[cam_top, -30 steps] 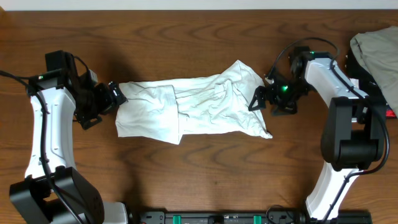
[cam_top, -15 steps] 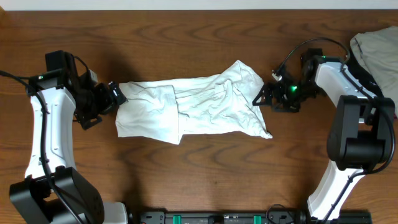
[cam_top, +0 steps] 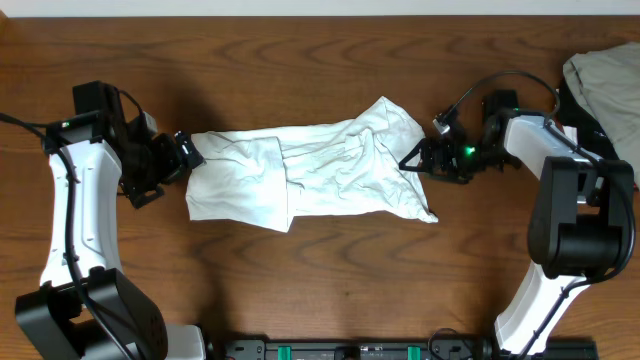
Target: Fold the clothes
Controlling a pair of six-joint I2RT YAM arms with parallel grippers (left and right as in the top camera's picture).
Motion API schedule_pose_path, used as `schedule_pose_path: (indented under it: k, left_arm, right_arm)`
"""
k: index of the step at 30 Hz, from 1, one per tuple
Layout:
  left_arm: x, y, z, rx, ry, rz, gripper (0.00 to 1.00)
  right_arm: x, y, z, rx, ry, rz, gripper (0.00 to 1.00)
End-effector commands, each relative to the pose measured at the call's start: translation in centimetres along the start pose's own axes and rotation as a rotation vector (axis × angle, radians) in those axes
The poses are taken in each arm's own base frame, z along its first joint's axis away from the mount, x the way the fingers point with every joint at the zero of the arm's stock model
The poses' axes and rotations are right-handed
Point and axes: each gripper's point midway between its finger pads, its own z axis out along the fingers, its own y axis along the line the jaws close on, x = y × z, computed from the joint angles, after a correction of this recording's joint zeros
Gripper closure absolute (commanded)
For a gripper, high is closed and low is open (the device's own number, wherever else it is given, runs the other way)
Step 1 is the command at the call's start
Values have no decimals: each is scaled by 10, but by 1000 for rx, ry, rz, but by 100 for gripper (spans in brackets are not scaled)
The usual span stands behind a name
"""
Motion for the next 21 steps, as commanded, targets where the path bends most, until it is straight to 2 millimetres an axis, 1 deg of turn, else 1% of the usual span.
schedule_pose_path:
  k: [1,7,14,17,21]
  left_arm:
    - [-2,-3,-3,11,-7,-5,2]
    - [-2,-3,-3,11,-7,-5,2]
    - [-2,-3,-3,11,-7,-5,2]
    - [-2,-3,-3,11,-7,-5,2]
    - [-2,-3,-3,11,-7,-5,2]
  right_arm:
    - [13,-4,8,-15,29,51,1]
    - [21,3,24,-14,61,43,1]
    - [29,14,53,-10,78,42,1]
    - [30,12,63,20,73,68,1]
    - [30,11,71,44,59,96,1]
